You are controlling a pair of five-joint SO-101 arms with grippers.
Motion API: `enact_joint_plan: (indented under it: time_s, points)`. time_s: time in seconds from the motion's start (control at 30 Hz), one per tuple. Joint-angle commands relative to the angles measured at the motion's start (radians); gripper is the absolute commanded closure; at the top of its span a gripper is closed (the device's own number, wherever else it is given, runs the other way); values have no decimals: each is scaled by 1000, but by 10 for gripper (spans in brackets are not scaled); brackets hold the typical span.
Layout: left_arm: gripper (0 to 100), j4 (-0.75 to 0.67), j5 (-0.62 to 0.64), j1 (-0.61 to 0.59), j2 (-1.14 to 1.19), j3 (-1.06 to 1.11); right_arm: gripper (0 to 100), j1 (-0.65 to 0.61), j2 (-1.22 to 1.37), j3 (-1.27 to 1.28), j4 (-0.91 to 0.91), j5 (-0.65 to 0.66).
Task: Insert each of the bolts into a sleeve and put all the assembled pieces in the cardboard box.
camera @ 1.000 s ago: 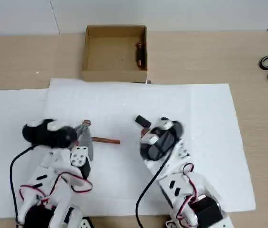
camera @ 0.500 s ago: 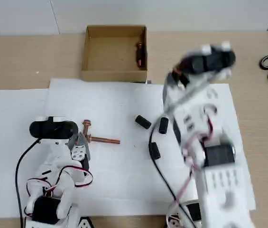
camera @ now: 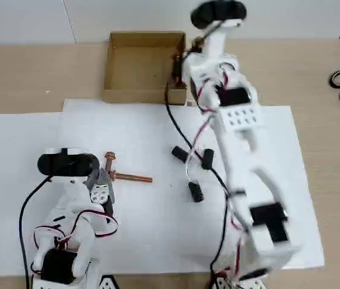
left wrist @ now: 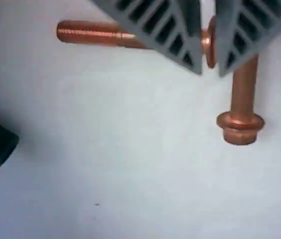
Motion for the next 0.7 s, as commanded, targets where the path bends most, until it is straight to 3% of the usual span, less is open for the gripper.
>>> enact_joint_plan:
  time_s: [0.0,0.13,0.4,0.67]
  points:
    - [994,12,-15,-2,-9,-4,995,-2,171,-315,-101,-8]
    - [994,44,-63,-2,-9,-8,995,-21,398,-586,-183,-6]
    - [994,46,-66,-2,-9,-8,995,-101,756,-970,-183,-6]
    - [994,46,-66,-2,-9,-8,994,-122,883,-1080,31,-8]
